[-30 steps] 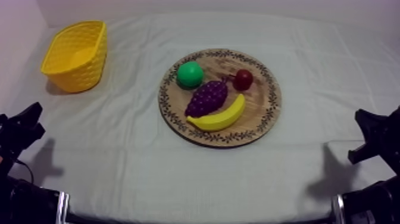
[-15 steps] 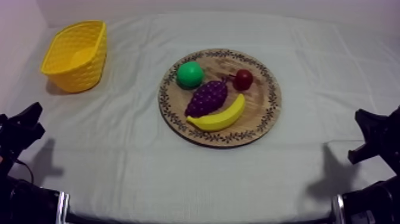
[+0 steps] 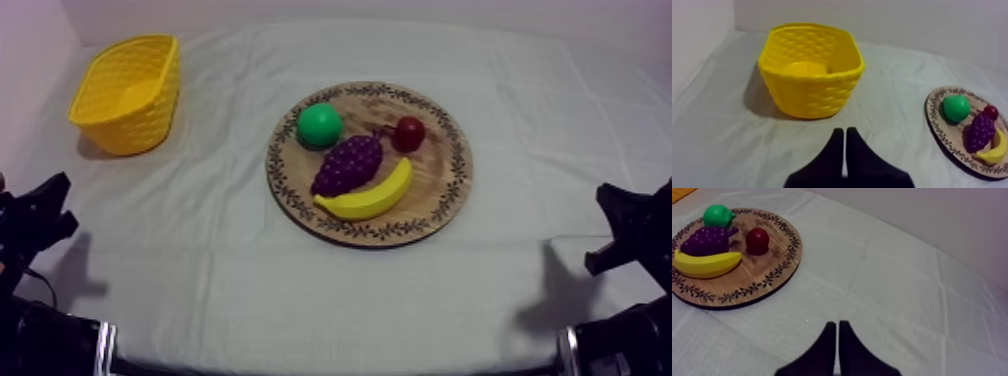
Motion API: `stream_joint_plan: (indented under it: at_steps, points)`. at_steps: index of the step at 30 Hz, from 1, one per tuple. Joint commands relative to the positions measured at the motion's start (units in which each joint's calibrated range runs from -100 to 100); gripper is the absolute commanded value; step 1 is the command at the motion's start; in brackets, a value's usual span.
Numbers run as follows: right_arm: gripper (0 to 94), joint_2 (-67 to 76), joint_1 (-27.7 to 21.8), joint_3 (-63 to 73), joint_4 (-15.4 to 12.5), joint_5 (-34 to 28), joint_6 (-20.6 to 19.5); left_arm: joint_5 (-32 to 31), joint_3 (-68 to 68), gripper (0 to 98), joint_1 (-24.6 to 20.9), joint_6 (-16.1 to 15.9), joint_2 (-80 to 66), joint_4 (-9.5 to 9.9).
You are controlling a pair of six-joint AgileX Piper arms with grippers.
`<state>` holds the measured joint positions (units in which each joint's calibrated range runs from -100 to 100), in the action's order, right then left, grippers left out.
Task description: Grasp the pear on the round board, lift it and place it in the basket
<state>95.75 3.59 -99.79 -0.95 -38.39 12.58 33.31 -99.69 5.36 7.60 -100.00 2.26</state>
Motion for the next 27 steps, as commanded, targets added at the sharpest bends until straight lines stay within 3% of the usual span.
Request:
stream_joint_plan:
  at_steps: [1, 4, 7, 13, 21, 27]
  points:
    - [0.3, 0.01, 0.00, 0.01, 0.00, 0.00, 0.00, 0.16, 0.06, 0.1, 0.08, -0.89, 0.00, -0.05]
    - [0.3, 0.01, 0.00, 0.01, 0.00, 0.00, 0.00, -1.53, -0.03, 0.1, -0.15, -2.14, 0.56, -0.21]
    - [0.3, 0.01, 0.00, 0.01, 0.00, 0.00, 0.00, -2.99, 2.57, 0.1, -0.52, -4.85, 4.03, -1.72]
    - [0.3, 0.01, 0.00, 0.01, 0.00, 0.00, 0.00, 0.14, 17.26, 0.1, 0.30, -8.68, 16.81, -4.12]
    - [0.3, 0.01, 0.00, 0.01, 0.00, 0.00, 0.00, 4.28, 35.90, 0.5, 0.58, -12.81, 35.57, -9.12]
    - [0.3, 0.01, 0.00, 0.01, 0.00, 0.00, 0.00, 6.57, 48.33, 0.6, 1.56, -12.45, 47.49, -8.73]
